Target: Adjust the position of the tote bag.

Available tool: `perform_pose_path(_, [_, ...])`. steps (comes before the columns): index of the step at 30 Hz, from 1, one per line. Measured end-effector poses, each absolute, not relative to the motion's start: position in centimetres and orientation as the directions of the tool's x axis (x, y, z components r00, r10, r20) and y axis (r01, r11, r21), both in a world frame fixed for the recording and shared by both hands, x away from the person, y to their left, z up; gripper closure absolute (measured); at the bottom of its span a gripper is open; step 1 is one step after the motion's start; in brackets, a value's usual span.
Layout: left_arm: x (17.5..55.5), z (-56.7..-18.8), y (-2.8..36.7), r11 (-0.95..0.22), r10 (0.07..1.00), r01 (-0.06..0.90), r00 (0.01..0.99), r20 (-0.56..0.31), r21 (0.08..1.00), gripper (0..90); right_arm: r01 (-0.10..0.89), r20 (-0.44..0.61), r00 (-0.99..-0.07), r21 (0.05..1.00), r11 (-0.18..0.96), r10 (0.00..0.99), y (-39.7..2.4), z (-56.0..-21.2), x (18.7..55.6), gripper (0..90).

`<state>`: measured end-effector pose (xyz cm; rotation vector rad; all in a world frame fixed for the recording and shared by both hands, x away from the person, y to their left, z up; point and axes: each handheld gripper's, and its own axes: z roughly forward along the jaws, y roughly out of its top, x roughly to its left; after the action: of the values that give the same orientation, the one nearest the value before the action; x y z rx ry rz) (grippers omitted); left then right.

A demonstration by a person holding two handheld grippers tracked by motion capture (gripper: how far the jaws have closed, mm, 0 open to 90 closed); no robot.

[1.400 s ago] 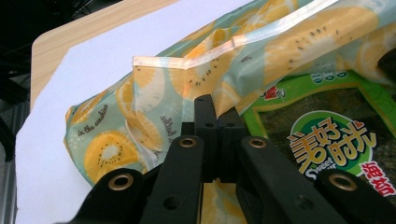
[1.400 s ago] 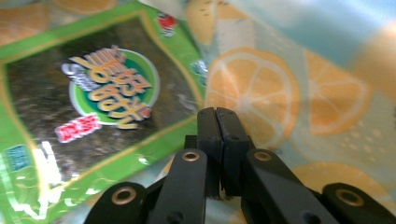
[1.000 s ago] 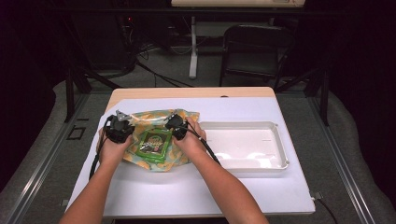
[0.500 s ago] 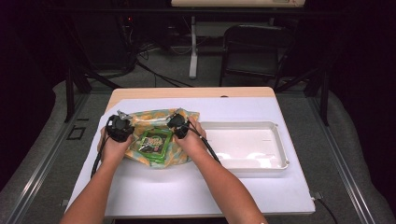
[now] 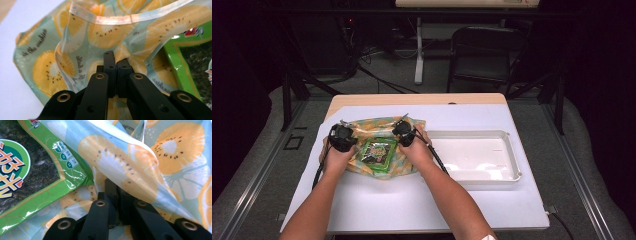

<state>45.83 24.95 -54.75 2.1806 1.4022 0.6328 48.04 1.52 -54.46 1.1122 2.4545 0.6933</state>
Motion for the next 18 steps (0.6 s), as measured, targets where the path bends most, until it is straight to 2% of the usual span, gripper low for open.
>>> perform_pose_path(5, [45.9,-54.9,24.9,-0.373,0.917,0.706,0.379,0.123,0.602,89.4,0.587,-0.113,-0.642,0.565,0.581,0.758,1.5,-54.1,47.7,83.4])
perform_pose_path(18, [45.9,-54.8,25.1,-0.361,0.921,0.714,0.372,0.111,0.6,89.3,0.459,-0.084,-0.734,0.67,0.584,0.673,2.2,-50.3,44.1,79.5])
